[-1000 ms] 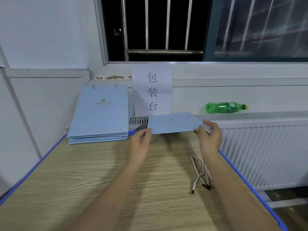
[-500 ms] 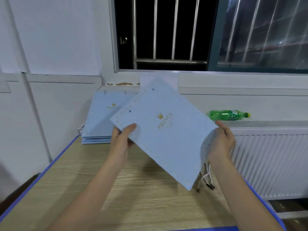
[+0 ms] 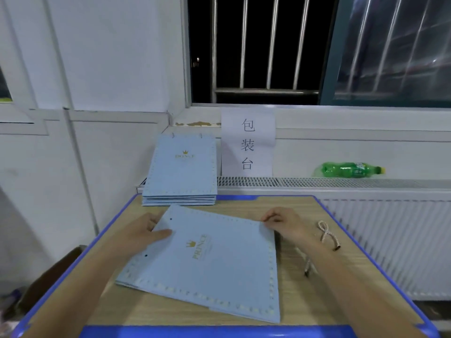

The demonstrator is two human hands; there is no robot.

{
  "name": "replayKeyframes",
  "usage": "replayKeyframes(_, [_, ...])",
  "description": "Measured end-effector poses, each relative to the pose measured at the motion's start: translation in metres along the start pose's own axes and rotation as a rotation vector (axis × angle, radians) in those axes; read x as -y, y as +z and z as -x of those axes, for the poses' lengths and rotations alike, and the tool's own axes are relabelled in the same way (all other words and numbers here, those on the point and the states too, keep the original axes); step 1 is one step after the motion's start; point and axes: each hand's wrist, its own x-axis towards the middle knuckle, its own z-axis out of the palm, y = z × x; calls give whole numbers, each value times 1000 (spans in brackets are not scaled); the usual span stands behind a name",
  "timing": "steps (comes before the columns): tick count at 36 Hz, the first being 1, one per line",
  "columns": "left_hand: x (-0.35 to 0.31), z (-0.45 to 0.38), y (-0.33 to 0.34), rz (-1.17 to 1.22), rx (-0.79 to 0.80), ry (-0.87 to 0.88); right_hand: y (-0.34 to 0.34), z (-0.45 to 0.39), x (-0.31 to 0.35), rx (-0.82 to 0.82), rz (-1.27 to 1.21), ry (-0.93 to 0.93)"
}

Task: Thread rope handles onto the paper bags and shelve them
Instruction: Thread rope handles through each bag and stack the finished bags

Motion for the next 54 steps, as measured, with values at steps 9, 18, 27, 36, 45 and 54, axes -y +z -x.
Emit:
replayKeyframes(9, [20,-10,15,-394,-117,65,-27,7,2,133,284,-96])
replayKeyframes(18, [18,-7,18,-347,-152,18,-78,47,37,850,519,134])
replayKeyframes(27, [12,0,25,-318,-184,-15,-50,36,24,554,474,47])
replayKeyframes(36, [0,8,43,-4,-104,51,-6,12,50,65,70,-174])
replayKeyframes(45, [-19,11,49,82,10,-11,69,3,76,196,-87,-166])
replayKeyframes(54, [-33,6,43,268,200,-170,108,4,63,136,-65,-129])
